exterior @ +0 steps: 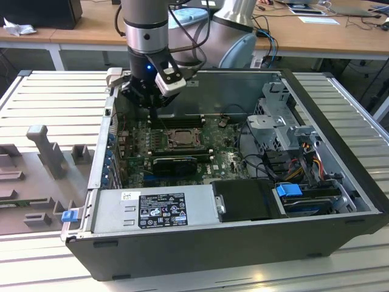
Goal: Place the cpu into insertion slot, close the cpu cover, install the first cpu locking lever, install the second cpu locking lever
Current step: 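Install the first cpu locking lever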
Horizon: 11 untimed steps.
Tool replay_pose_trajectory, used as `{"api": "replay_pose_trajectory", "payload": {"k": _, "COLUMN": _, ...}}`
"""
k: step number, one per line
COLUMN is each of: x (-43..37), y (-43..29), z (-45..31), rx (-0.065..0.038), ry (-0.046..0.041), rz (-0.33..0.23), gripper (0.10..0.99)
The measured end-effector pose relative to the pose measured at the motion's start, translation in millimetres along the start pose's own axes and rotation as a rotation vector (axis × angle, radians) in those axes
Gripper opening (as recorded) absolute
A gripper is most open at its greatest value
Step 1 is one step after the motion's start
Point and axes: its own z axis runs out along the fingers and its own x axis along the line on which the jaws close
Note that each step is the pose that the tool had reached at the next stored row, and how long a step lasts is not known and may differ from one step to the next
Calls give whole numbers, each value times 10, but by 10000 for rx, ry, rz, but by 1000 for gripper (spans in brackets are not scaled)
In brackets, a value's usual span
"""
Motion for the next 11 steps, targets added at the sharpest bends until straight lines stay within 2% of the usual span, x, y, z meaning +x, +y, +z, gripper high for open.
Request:
{"api": "replay_pose_trajectory", "payload": {"k": 4, "x": 34, "y": 50, "z": 30, "rx": 0, "ry": 0, "rz": -33, "gripper": 106}}
{"api": "replay_pose_trajectory", "payload": {"k": 7, "x": 41, "y": 127, "z": 54, "rx": 0, "ry": 1, "rz": -47, "gripper": 106}}
{"api": "replay_pose_trajectory", "payload": {"k": 9, "x": 40, "y": 222, "z": 77, "rx": 0, "ry": 2, "rz": -56, "gripper": 106}}
{"api": "replay_pose_trajectory", "payload": {"k": 11, "x": 20, "y": 245, "z": 83, "rx": -1, "ry": 3, "rz": -58, "gripper": 106}}
